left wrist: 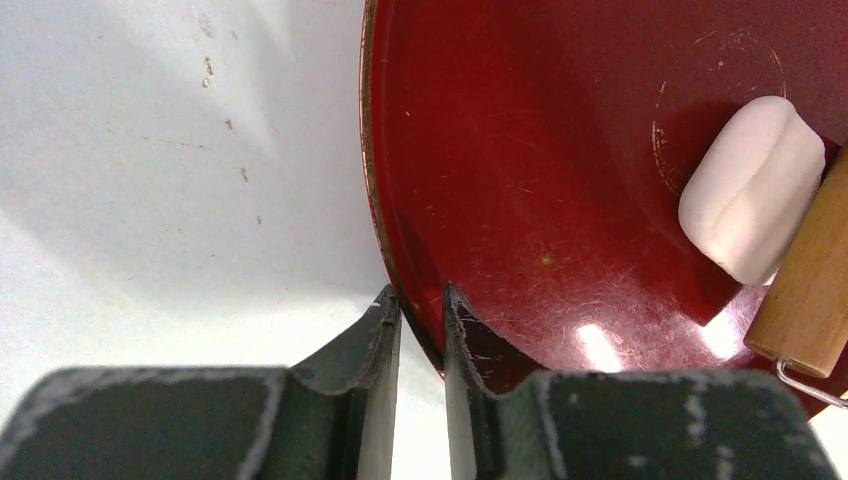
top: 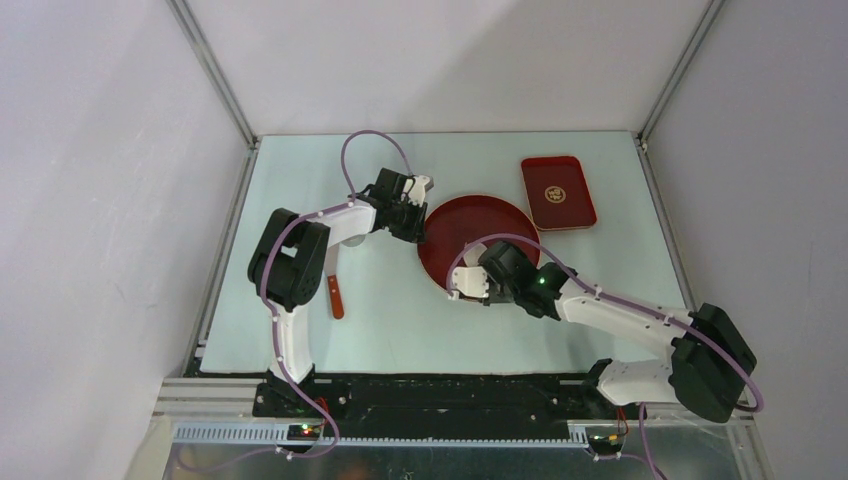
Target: Roll out the dumpling wrappers from the dough
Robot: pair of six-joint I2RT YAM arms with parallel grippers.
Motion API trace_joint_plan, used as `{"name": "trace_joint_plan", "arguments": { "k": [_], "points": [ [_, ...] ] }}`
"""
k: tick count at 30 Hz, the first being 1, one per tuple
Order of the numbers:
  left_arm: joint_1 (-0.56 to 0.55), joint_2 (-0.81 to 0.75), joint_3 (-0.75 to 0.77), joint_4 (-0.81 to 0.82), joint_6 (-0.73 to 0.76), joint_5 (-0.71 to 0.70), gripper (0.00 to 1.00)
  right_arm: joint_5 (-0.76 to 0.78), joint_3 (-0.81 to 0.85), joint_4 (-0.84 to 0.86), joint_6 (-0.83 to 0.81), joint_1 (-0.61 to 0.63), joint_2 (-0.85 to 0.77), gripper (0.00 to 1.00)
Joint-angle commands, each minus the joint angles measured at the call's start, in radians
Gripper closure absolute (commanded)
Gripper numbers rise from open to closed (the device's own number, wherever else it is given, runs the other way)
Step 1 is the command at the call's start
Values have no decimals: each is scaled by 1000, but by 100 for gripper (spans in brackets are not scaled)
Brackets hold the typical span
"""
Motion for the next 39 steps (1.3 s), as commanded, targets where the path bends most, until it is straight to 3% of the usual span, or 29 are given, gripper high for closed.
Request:
{"name": "trace_joint_plan", "arguments": {
  "k": [1,22,26,31,39],
  "points": [
    [11,15,8,1,12,-10,77,-108,-37,-84,27,17,-12,100],
    [10,13,7,1,11,-12,77,-101,-65,-112,-38,57,-107,100],
    [10,15,7,1,11,-11,77,-3,-54,21,-46,17,-138,100],
    [10,15,7,1,10,-14,76,13,68,154,-24,-64,-157,100],
    [10,15,8,1,12,-12,76,88,112,245,-99,-64,-29,100]
  ]
}}
